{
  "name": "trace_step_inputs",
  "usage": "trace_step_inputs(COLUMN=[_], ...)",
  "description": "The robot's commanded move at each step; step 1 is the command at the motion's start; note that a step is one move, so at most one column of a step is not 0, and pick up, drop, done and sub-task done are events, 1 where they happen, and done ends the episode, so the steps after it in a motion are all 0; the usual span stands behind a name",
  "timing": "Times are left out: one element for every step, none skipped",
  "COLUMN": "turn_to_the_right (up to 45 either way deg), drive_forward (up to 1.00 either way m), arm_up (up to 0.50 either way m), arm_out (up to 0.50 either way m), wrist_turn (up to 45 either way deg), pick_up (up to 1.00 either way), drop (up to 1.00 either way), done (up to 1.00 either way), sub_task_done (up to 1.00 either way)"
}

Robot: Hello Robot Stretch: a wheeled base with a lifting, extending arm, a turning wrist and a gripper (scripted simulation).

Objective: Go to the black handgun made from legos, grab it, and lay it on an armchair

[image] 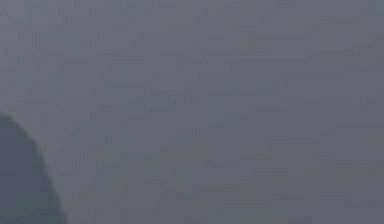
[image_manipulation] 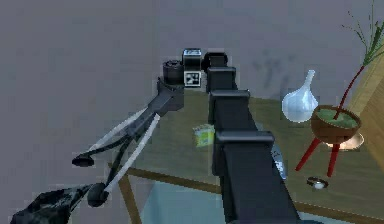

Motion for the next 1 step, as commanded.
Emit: trace_step_inputs(turn_to_the_right=[0.0], drive_forward=[0.0], arm_up=[0.0], arm_out=[-0.26], wrist_turn=[0.0], pick_up=[0.0], drop=[0.0], done=[0.0], sub_task_done=[0.0])
